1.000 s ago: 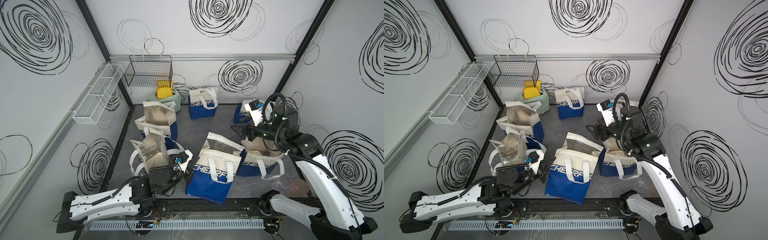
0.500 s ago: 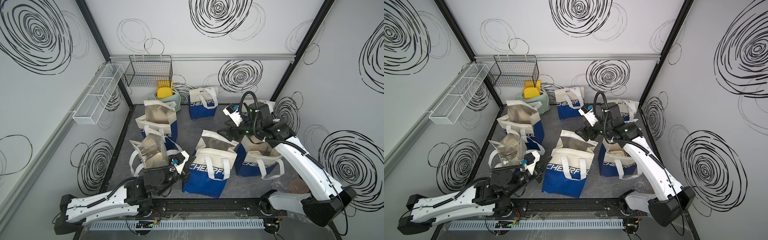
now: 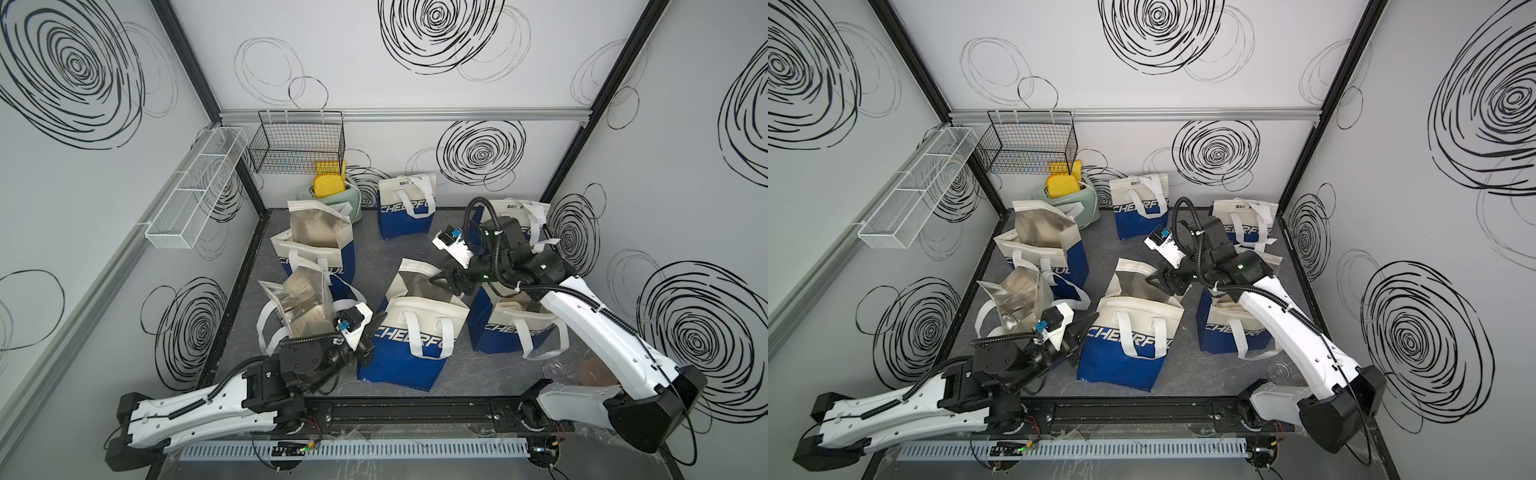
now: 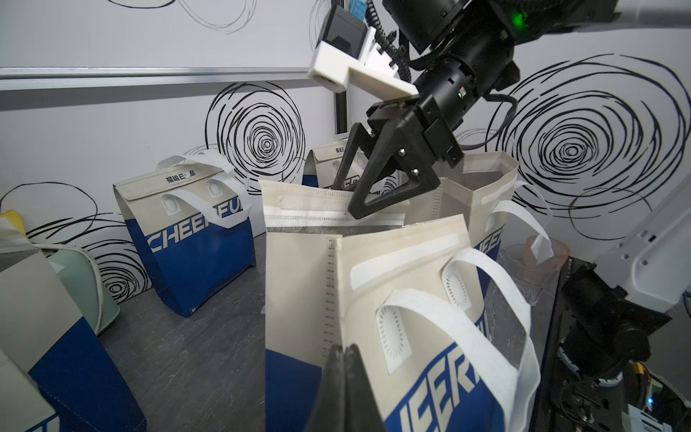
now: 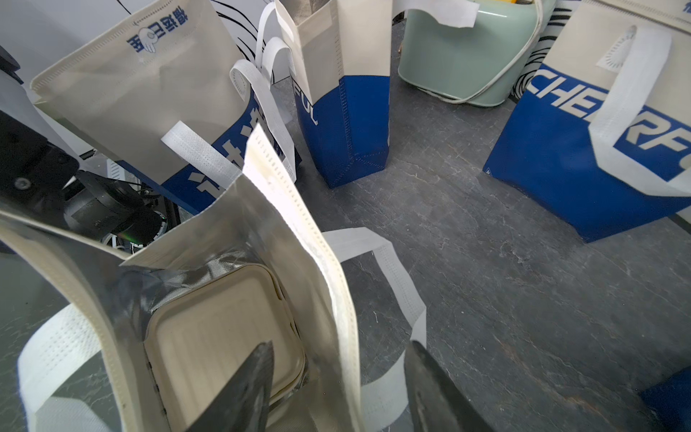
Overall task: Open the takeout bag
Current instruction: Place the takeout bag at the center of the board.
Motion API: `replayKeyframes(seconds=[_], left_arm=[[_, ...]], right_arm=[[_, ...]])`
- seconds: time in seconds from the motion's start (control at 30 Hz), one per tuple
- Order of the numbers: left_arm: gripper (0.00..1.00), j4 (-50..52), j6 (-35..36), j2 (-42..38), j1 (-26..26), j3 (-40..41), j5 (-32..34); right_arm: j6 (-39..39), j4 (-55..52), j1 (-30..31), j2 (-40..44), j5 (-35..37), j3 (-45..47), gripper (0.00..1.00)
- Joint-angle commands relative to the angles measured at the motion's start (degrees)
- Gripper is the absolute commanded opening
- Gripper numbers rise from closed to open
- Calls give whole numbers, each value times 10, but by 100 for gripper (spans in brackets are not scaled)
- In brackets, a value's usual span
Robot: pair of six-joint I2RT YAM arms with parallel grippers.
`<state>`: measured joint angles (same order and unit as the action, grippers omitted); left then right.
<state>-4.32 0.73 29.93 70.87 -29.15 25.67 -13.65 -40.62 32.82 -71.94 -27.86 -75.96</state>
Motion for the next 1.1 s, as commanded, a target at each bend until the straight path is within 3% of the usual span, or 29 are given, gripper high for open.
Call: replayKeyframes(seconds=[0.0, 0.2, 0.37, 0.53, 0.63, 0.73, 0.83, 0.9, 1.0, 1.03, 1.07], left_arm=[[0, -29, 13, -3, 1, 8, 6], [0, -41, 10, 9, 1, 10, 3], [0, -47, 8, 10, 1, 12, 5], [0, -47, 12, 10, 1, 10, 10], [0, -49, 12, 12, 1, 9, 11], [0, -53, 8, 17, 1, 10, 14], [20, -55, -1, 23, 0, 9, 28], [59, -54, -9, 26, 0, 7, 49], [90, -43, -17, 31, 0, -2, 85], [99, -39, -20, 32, 0, -6, 99], [98, -34, -19, 34, -1, -12, 114]], right_arm=[[-18, -16, 2, 1, 8, 4, 59], [-12, -17, 2, 5, 4, 4, 55], [-6, -22, 3, 14, -11, 14, 28], [-7, -31, 8, 24, -11, 24, 17], [-3, -31, 10, 32, 8, 30, 0], [14, -34, 11, 33, 30, 27, 0], [64, -23, 9, 34, 49, 13, 0], [105, -19, 5, 30, 55, -1, 0], [145, -25, 3, 21, 58, -28, 0], [153, -28, 4, 19, 58, -35, 0], [161, -34, 4, 18, 61, -45, 0]])
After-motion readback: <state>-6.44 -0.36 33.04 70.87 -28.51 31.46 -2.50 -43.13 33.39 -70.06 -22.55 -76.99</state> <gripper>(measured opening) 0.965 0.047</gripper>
